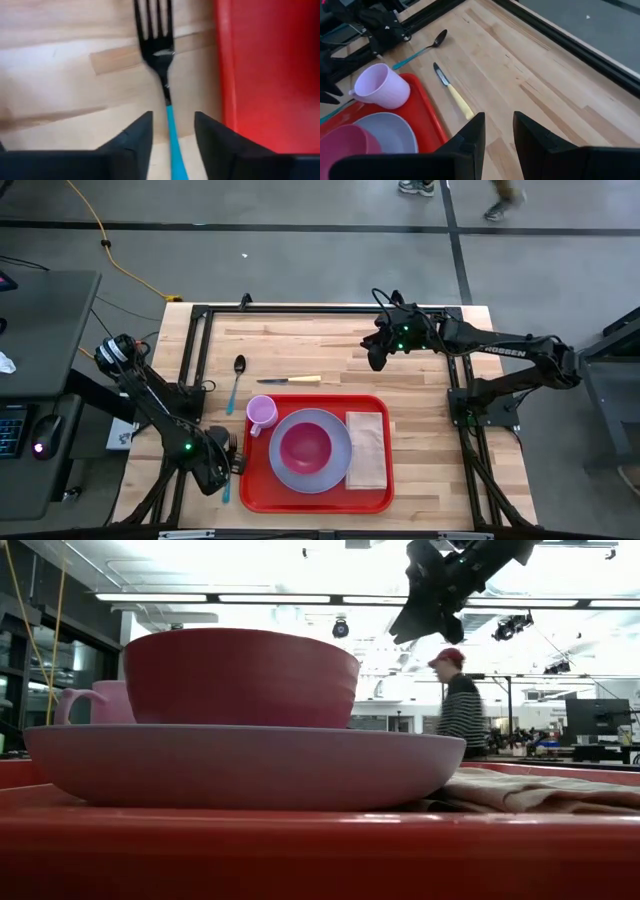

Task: Set up tray
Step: Put the blue fork on the brown napkin

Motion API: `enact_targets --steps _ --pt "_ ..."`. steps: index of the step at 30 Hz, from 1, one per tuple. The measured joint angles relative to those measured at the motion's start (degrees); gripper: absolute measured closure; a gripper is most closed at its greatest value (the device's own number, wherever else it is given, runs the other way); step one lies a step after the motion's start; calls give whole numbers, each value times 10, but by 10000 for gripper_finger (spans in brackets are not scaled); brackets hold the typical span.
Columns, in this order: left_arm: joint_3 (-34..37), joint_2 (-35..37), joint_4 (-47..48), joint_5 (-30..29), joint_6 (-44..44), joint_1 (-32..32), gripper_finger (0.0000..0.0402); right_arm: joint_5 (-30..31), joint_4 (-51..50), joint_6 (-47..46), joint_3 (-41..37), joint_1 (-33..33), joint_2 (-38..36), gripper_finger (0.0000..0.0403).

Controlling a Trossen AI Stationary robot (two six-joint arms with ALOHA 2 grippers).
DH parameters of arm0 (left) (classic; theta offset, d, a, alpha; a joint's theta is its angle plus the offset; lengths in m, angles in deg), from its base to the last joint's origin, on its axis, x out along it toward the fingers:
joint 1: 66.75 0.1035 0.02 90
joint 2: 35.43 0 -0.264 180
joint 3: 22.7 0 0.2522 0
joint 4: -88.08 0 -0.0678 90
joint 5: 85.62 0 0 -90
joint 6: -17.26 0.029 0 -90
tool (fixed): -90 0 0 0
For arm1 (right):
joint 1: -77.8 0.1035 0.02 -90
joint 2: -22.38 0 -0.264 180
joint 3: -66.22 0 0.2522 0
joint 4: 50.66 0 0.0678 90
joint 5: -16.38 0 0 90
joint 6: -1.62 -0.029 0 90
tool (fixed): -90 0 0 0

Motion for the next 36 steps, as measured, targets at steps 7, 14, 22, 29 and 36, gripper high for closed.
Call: enact_targets --steps 7,14,22,29,36 --pt "0 -22 -7 5 -25 0 149 5 0 12 0 0 0 325" --pt "0 -46 -9 15 -52 0 139 15 -2 12 0 0 0 325" --pt "-2 -77 -16 51 -52 19 170 16 -2 12 0 0 0 325" --pt "-2 -88 -22 97 9 71 198 16 -2 12 0 0 0 325" --pt "-2 -89 -25 112 39 98 238 17 -3 20 0 0 0 325"
